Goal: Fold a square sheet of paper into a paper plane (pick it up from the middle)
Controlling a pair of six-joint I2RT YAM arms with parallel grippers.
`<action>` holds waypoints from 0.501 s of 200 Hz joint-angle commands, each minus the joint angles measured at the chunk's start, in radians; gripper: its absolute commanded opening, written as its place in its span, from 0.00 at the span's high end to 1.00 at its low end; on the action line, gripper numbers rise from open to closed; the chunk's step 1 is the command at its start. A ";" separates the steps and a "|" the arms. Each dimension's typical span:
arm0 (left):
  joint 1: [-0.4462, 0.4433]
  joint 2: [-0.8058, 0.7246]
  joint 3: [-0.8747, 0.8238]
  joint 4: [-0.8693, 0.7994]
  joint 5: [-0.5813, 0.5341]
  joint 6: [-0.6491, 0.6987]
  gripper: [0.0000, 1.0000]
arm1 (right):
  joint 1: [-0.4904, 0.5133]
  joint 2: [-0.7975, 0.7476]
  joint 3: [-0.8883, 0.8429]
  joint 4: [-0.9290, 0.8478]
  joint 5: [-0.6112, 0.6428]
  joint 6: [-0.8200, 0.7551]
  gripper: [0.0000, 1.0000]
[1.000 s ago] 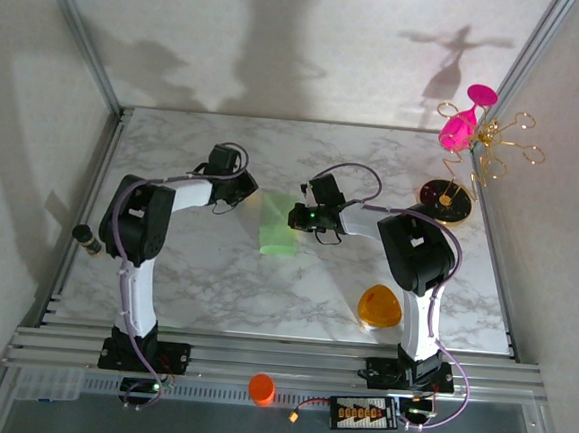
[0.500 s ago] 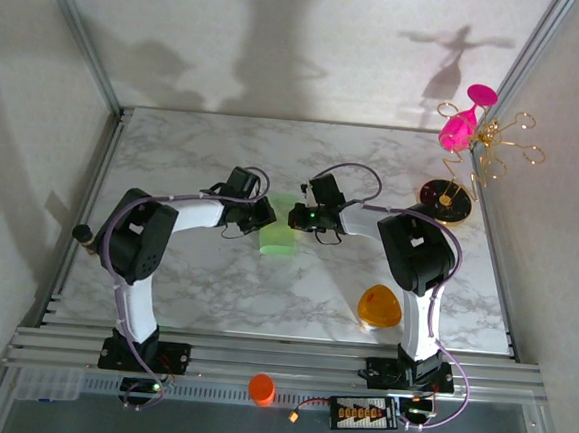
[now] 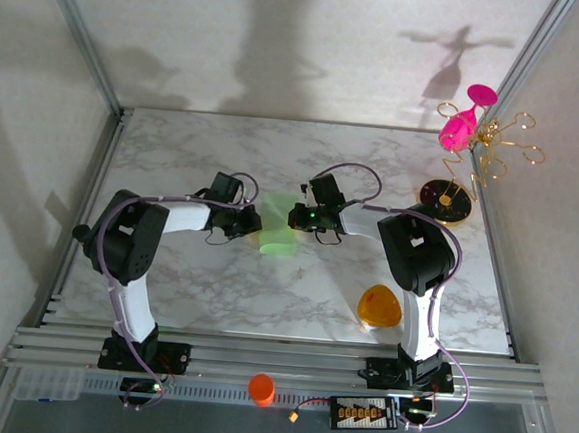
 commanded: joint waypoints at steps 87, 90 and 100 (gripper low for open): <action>-0.103 -0.033 0.007 0.033 0.024 -0.146 0.88 | -0.031 0.172 -0.109 -0.324 0.287 -0.018 0.96; -0.105 -0.029 0.008 0.033 0.025 -0.144 0.88 | -0.030 0.172 -0.110 -0.324 0.287 -0.018 0.96; -0.107 -0.020 0.005 0.027 0.030 -0.134 0.88 | -0.029 0.171 -0.111 -0.323 0.287 -0.018 0.96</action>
